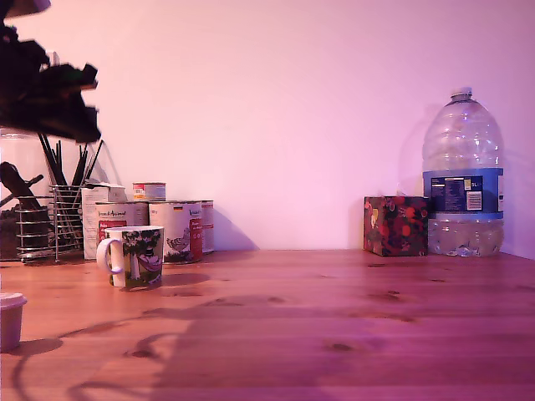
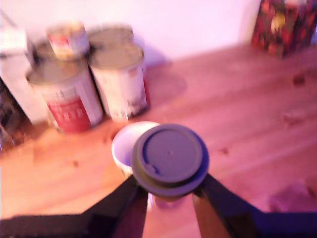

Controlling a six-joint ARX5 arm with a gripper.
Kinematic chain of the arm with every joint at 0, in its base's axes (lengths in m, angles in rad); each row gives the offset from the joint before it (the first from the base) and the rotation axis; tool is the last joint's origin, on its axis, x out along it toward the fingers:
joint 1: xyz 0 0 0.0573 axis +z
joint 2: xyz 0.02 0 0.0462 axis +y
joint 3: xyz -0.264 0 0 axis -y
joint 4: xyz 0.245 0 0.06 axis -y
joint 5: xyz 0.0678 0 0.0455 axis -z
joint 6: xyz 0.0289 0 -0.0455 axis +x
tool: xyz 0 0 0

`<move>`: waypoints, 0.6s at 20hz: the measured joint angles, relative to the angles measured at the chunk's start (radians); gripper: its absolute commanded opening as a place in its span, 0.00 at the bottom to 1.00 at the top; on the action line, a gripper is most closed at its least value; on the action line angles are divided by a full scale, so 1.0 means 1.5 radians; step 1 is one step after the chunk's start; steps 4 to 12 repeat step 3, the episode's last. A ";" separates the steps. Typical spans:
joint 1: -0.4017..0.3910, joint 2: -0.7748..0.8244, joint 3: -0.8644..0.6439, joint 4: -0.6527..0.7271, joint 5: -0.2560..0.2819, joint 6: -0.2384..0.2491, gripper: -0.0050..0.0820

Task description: Pick up the coffee capsules from the table one by one and drop them inside the nearest coffee cup

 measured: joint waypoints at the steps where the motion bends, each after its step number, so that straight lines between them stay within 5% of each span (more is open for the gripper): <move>1: 0.000 0.000 0.000 -0.001 0.000 0.000 0.16; 12: 0.000 0.000 0.000 -0.005 0.000 0.000 0.16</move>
